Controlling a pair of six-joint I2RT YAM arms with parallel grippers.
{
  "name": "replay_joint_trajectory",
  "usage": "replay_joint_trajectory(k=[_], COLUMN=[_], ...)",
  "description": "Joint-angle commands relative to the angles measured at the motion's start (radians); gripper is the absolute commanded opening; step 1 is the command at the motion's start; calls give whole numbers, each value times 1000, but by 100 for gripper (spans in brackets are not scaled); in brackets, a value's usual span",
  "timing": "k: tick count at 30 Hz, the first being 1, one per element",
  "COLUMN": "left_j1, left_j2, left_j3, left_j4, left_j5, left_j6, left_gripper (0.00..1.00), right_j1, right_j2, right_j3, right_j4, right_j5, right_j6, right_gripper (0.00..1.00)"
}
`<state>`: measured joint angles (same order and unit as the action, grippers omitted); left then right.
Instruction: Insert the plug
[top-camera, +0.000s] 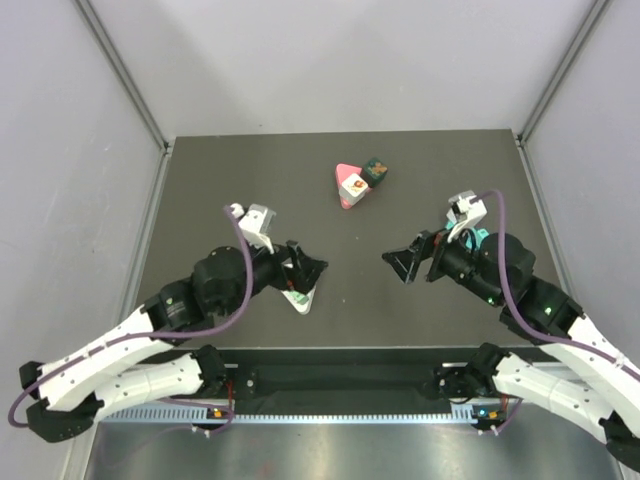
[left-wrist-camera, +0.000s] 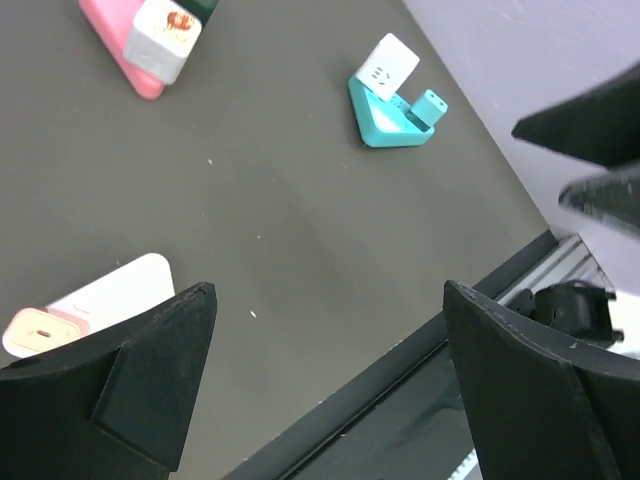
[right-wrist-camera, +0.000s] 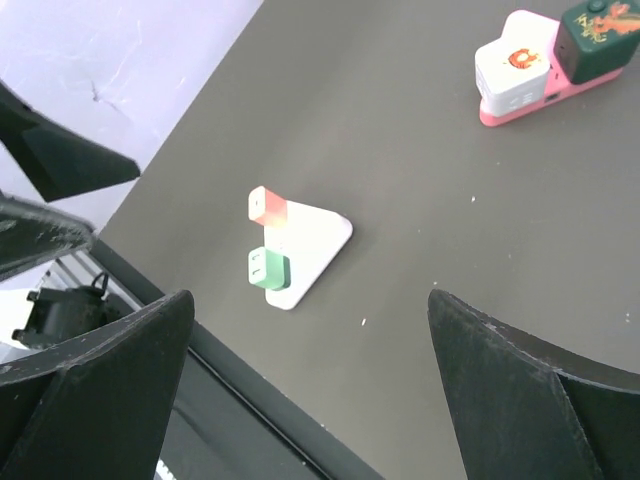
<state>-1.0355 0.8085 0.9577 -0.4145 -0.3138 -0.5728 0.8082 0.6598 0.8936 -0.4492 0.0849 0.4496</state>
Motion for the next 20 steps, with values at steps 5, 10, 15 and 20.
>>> replay_joint_trajectory(k=[5, 10, 15, 20], left_j1=[-1, -1, -1, 0], left_j2=[-224, -278, -299, -298], left_j3=[-94, -89, -89, -89], left_j4=[146, 112, 114, 131], left_j5=[12, -1, 16, 38], left_j6=[211, 237, 225, 225], left_gripper=[99, 99, 99, 99], right_j1=[-9, -7, -7, -9], right_j2=[-57, -124, -170, -184], right_j3=[53, 24, 21, 5], right_j4=[-51, -51, -63, -63], right_j5=[134, 217, 239, 231], right_j6=[57, 55, 67, 87], right_gripper=[100, 100, 100, 100])
